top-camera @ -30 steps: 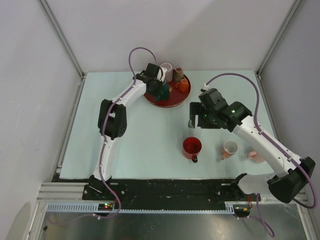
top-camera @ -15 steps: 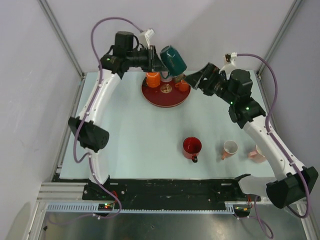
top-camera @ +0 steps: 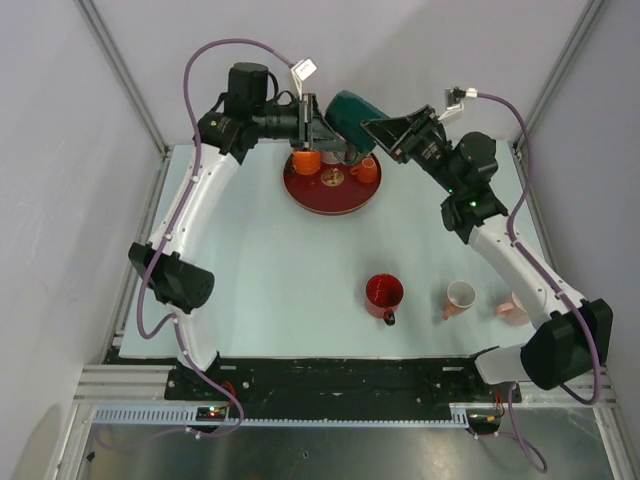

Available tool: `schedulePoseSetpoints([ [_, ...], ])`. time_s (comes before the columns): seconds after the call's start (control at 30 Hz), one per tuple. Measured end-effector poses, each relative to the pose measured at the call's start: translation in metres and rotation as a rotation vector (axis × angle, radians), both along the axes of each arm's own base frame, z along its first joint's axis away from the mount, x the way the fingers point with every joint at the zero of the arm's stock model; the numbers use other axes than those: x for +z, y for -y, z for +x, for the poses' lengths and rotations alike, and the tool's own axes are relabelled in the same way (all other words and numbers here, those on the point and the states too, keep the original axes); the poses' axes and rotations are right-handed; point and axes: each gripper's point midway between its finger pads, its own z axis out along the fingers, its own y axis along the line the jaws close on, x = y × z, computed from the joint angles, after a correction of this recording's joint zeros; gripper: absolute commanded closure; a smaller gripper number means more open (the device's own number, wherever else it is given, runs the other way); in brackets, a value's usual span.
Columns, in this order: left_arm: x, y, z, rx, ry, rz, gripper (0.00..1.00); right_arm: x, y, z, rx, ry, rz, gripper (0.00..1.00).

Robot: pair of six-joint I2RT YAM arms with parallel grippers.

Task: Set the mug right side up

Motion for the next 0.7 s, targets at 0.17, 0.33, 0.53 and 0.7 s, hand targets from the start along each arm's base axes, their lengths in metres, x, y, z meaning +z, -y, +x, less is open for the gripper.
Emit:
schedulePoseSetpoints([
  [0.17,-0.024,0.0,0.005,0.014,-0.043,0.031,0.12,0.003,-0.014,-0.003,0.069,-0.006,0.027,1.0],
  [0.33,-0.064,-0.04,0.023,0.142,0.011,0.155,0.01,-0.054,-0.007,0.015,-0.065,-0.156,-0.206,1.0],
  [0.53,-0.128,-0.179,0.06,0.527,0.164,0.585,0.0,-0.104,-0.045,-0.02,-0.052,-0.231,-0.683,1.0],
  [0.7,-0.15,-0.276,0.069,0.752,0.173,0.867,0.0,-0.16,-0.122,-0.084,0.183,-0.201,-1.038,1.0],
])
